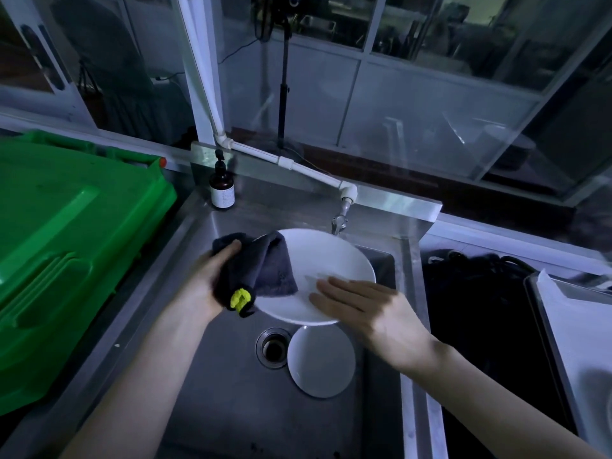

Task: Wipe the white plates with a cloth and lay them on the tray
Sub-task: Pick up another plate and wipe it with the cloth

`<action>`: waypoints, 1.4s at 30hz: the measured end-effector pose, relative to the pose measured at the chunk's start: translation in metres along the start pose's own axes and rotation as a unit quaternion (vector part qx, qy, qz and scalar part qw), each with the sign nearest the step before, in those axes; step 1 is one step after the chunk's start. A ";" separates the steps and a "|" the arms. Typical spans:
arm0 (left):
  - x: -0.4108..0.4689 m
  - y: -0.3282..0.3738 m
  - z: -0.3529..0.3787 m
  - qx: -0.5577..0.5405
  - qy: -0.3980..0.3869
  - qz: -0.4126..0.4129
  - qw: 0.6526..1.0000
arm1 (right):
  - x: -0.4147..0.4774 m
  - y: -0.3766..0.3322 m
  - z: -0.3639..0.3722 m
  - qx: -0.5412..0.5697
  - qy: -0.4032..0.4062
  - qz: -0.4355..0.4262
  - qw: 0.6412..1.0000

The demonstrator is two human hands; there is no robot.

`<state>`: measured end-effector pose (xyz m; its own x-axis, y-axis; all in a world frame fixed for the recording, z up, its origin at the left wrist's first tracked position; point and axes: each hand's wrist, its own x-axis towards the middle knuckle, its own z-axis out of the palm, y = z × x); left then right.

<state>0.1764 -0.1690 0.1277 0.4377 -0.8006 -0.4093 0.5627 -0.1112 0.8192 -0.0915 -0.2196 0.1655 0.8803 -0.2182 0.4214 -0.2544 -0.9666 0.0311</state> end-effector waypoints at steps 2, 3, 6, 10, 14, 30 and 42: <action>0.001 0.003 -0.002 -0.083 -0.004 0.002 0.997 | -0.001 -0.007 0.003 0.093 -0.017 0.142 0.985; 0.001 0.005 -0.003 -0.115 -0.005 0.020 0.993 | -0.001 -0.009 0.003 0.145 -0.028 0.230 0.962; 0.003 0.012 -0.009 -0.089 0.071 0.123 0.986 | -0.006 -0.008 0.011 0.391 0.002 0.447 0.804; -0.017 0.008 0.017 0.118 0.109 0.283 0.946 | 0.000 -0.024 0.017 0.549 0.104 0.519 0.646; -0.034 -0.004 0.055 0.381 -0.020 0.359 0.852 | 0.016 -0.038 0.025 0.638 0.119 0.498 0.575; -0.034 -0.008 0.060 0.484 -0.172 0.415 0.751 | 0.011 -0.015 0.005 0.545 0.122 0.450 0.697; -0.015 0.000 0.066 0.553 -0.155 0.410 0.708 | 0.003 -0.018 0.002 0.587 0.106 0.454 0.661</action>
<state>0.1234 -0.1958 0.1601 0.0279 -0.9346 0.3546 -0.7616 0.2099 0.6131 -0.0832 -0.2031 0.1643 0.4701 -0.8774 -0.0962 -0.0439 0.0856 -0.9954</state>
